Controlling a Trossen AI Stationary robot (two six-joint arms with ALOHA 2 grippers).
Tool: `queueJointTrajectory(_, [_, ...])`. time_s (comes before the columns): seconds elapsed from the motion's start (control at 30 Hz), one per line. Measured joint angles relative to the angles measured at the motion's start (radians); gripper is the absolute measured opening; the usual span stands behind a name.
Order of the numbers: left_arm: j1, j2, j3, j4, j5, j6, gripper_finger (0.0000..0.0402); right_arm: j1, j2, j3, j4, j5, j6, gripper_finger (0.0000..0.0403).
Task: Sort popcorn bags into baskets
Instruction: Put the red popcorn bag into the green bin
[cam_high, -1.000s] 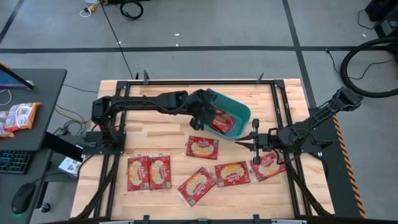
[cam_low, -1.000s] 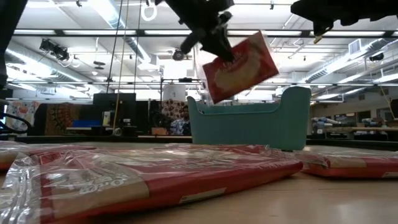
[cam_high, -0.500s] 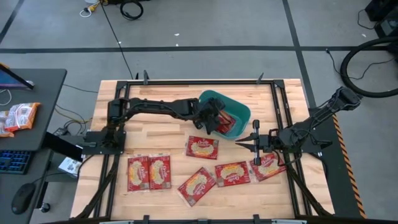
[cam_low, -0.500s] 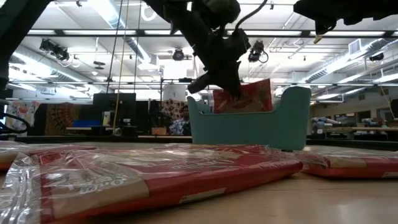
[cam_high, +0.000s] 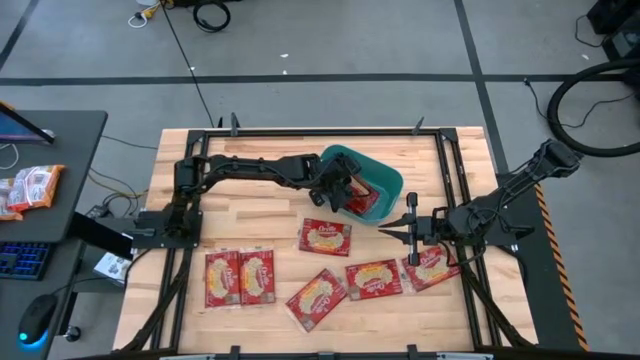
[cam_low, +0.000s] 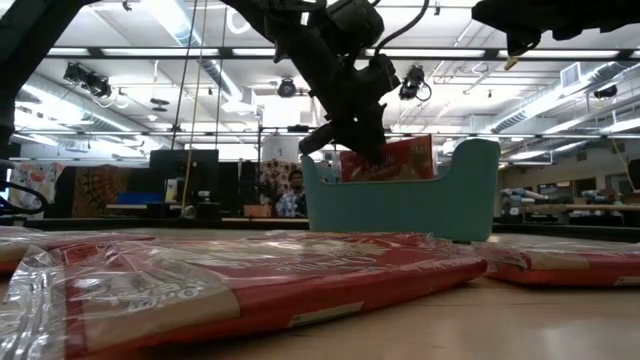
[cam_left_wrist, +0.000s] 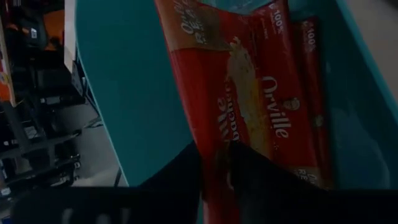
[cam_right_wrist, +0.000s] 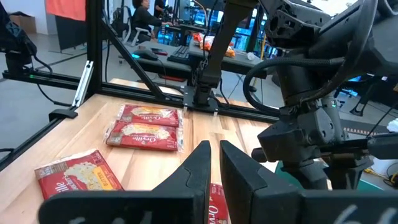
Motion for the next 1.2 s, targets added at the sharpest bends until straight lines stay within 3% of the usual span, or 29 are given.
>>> queueJointTrajectory(0.27, [-0.001, 0.000, 0.000, 0.110, -0.062, -0.100, 0.0159, 0.000, 0.000, 0.000, 0.000, 0.000, 0.000, 0.0041])
queueJointTrajectory(0.5, [-0.012, -0.018, 0.000, 0.206, -0.123, -0.176, 0.0175, 0.000, 0.000, 0.000, 0.000, -0.003, 0.001, 0.0041])
queueJointTrajectory(0.67, [-0.065, -0.057, 0.000, 0.085, -0.023, -0.295, 0.0176, 0.000, 0.000, 0.000, -0.008, -0.004, 0.004, 0.0041])
queueJointTrajectory(0.87, [-0.159, -0.102, 0.000, -0.165, 0.168, -0.587, 0.0176, 0.000, 0.000, 0.000, -0.013, -0.005, 0.005, 0.0041])
queueJointTrajectory(1.13, [-0.288, -0.101, -0.042, -0.304, 0.204, -0.919, 0.0176, 0.000, 0.000, 0.000, -0.005, -0.005, 0.012, 0.0041])
queueJointTrajectory(1.2, [-0.311, -0.100, -0.043, -0.374, 0.262, -1.003, 0.0176, 0.000, 0.000, 0.000, -0.005, -0.005, 0.019, 0.0041])
